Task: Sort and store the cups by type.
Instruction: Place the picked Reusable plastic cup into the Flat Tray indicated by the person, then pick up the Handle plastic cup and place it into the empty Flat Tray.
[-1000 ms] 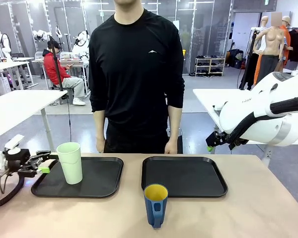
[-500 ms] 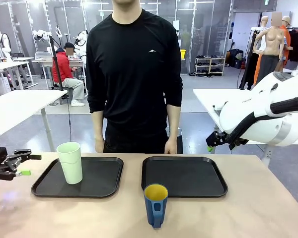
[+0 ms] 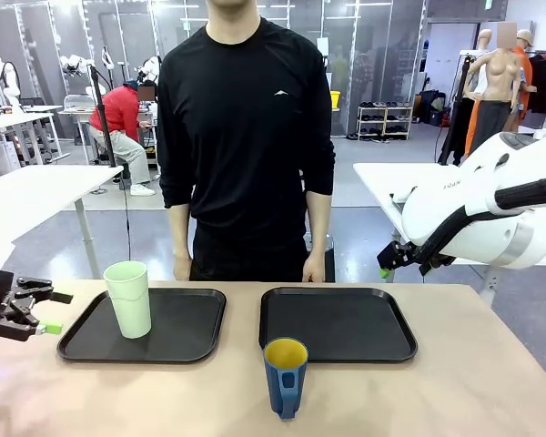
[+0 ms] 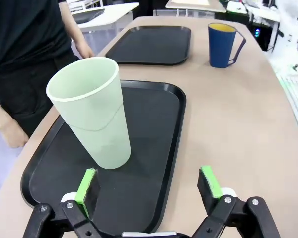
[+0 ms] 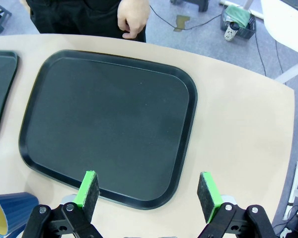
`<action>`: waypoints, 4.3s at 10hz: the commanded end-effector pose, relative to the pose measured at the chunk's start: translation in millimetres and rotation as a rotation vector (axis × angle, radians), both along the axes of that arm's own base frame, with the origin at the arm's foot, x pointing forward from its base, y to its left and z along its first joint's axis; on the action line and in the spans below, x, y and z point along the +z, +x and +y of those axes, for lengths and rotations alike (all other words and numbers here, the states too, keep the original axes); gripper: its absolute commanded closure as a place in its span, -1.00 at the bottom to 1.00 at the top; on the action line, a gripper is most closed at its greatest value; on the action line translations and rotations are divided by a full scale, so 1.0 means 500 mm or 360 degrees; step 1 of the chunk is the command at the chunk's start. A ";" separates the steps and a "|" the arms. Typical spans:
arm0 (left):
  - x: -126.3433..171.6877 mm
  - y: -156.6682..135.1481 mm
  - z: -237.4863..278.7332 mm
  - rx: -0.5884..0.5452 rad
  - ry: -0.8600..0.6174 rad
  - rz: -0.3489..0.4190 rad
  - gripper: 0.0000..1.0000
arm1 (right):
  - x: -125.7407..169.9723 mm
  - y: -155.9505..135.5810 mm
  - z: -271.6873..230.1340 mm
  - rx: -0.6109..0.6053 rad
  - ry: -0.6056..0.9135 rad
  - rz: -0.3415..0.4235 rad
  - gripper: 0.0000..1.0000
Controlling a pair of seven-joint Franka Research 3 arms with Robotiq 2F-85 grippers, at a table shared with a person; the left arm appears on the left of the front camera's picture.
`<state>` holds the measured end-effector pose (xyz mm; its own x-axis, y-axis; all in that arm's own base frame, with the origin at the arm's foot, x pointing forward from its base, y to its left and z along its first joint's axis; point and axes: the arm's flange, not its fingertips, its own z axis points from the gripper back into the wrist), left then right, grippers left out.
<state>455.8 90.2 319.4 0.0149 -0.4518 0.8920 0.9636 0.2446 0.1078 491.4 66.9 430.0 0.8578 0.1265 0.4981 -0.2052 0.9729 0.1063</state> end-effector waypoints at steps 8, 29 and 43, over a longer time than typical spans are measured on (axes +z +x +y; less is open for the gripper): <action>-0.007 0.007 0.005 -0.0024 -0.0028 -0.0004 -1.00 | 0.002 -0.001 -0.002 -0.0001 0.0009 -0.0003 -1.00; -0.007 0.007 0.005 -0.0024 -0.0028 -0.0004 -1.00 | 0.002 -0.001 -0.002 -0.0001 0.0009 -0.0003 -1.00; -0.007 0.007 0.005 -0.0024 -0.0028 -0.0004 -1.00 | 0.008 -0.107 -0.015 0.0877 -0.1042 0.0059 -1.00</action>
<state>456.4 91.1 315.6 0.0210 -0.4481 0.8938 0.9647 0.2440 0.0997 448.2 62.1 434.4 0.6697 0.7257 0.1578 -0.6417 0.6724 -0.3690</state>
